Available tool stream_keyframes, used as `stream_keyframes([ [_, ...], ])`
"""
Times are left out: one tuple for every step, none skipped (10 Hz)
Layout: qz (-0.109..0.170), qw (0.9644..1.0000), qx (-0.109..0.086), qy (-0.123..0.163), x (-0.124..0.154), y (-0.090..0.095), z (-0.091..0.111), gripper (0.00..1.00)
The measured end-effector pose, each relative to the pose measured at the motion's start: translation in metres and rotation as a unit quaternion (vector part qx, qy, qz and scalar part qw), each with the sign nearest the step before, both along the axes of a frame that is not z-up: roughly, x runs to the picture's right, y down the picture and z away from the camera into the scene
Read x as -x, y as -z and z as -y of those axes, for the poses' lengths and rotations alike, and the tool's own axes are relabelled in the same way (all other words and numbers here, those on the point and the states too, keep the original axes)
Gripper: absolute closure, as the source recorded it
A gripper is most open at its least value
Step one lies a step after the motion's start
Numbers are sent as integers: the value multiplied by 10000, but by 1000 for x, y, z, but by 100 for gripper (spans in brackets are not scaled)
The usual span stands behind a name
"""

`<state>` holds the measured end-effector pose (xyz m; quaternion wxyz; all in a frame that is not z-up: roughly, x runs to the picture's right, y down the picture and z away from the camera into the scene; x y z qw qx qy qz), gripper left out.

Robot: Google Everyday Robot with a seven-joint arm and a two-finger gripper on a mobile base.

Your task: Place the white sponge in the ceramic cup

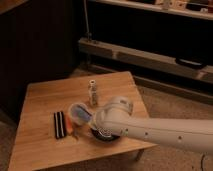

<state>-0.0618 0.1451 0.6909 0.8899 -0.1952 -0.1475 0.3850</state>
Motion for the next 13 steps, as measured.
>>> stream_keyframes([
  [-11,10000,7,1,-1,0,-1,98],
  [-24,10000,13,0,-2,-1,-1,98],
  [-44,10000,15,-11,-3,-2,0,98],
  [-43,10000,11,-31,-3,-2,2,98],
  [-27,10000,4,-46,-2,-2,4,98],
  [22,10000,-29,-71,0,-2,9,98],
  [37,9999,-56,-75,2,-1,13,98],
  [53,9999,-90,-58,6,0,20,98],
  [62,9999,-114,-27,10,2,27,98],
  [62,9999,-142,26,17,2,37,98],
  [77,9998,-154,62,23,1,42,98],
  [76,9998,-156,79,25,0,45,98],
  [47,9998,-141,158,30,-3,48,98],
])
